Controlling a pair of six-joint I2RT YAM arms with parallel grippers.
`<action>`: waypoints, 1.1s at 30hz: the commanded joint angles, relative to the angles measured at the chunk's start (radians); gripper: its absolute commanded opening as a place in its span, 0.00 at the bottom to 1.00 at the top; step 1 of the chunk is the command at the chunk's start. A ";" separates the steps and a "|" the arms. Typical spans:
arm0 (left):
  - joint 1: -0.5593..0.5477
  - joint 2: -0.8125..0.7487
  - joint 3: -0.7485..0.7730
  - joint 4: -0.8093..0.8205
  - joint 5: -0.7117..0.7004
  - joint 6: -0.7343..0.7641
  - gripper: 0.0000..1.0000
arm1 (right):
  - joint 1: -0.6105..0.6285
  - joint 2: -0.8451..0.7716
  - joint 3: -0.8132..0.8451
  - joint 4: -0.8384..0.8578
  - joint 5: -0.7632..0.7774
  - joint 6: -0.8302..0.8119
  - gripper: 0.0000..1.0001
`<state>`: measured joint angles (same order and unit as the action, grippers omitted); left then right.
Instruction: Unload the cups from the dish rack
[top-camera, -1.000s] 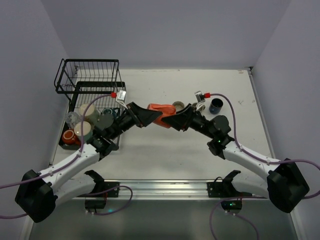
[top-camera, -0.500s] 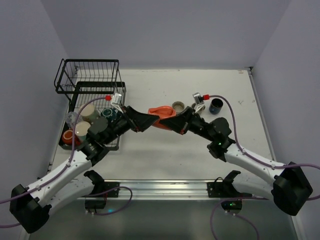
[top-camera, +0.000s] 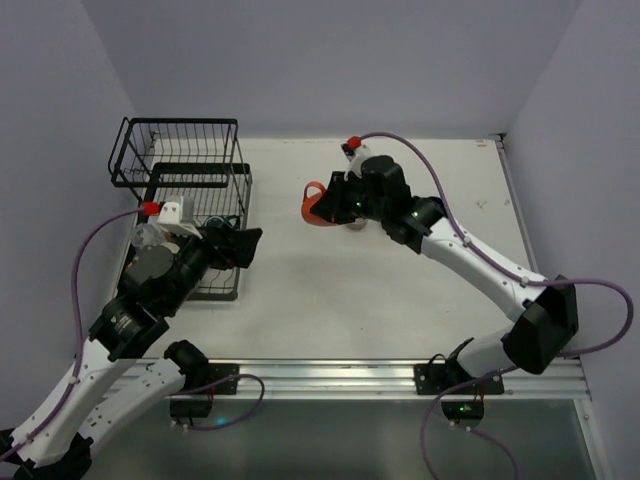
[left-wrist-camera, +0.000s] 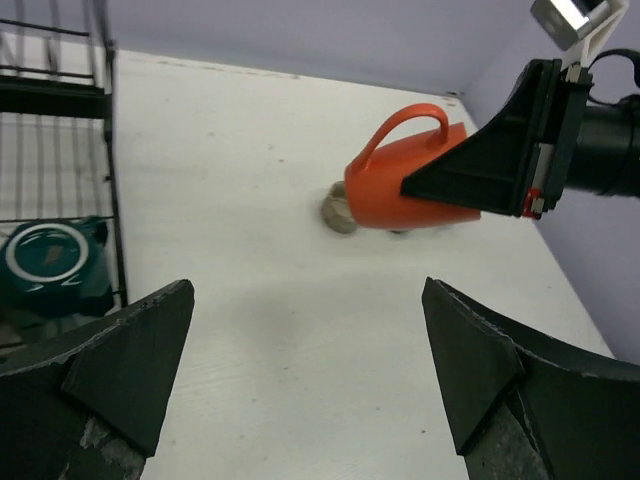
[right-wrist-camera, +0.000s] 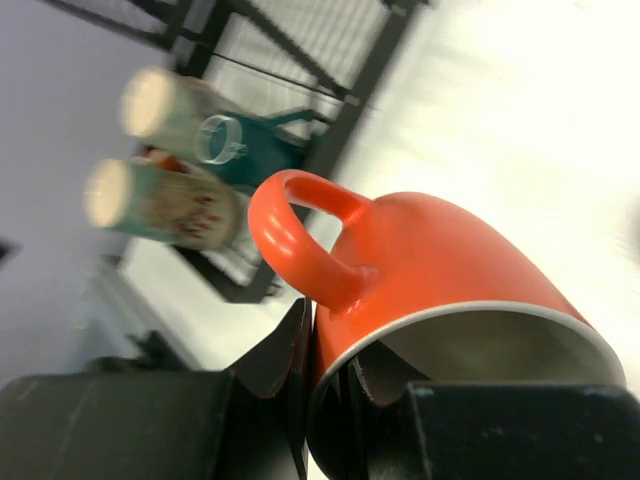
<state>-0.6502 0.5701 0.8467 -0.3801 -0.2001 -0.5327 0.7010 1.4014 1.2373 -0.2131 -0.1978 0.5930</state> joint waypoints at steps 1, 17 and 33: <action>0.003 -0.056 -0.009 -0.194 -0.206 0.114 1.00 | -0.003 0.169 0.280 -0.381 0.165 -0.212 0.00; 0.021 -0.154 -0.140 -0.089 -0.214 0.151 1.00 | 0.003 0.794 0.994 -0.785 0.316 -0.409 0.00; 0.230 -0.121 -0.161 -0.031 0.001 0.194 1.00 | 0.003 0.949 1.027 -0.736 0.270 -0.441 0.00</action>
<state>-0.4316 0.4412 0.6888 -0.4603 -0.2474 -0.3759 0.7002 2.3760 2.2177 -0.9531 0.0837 0.1928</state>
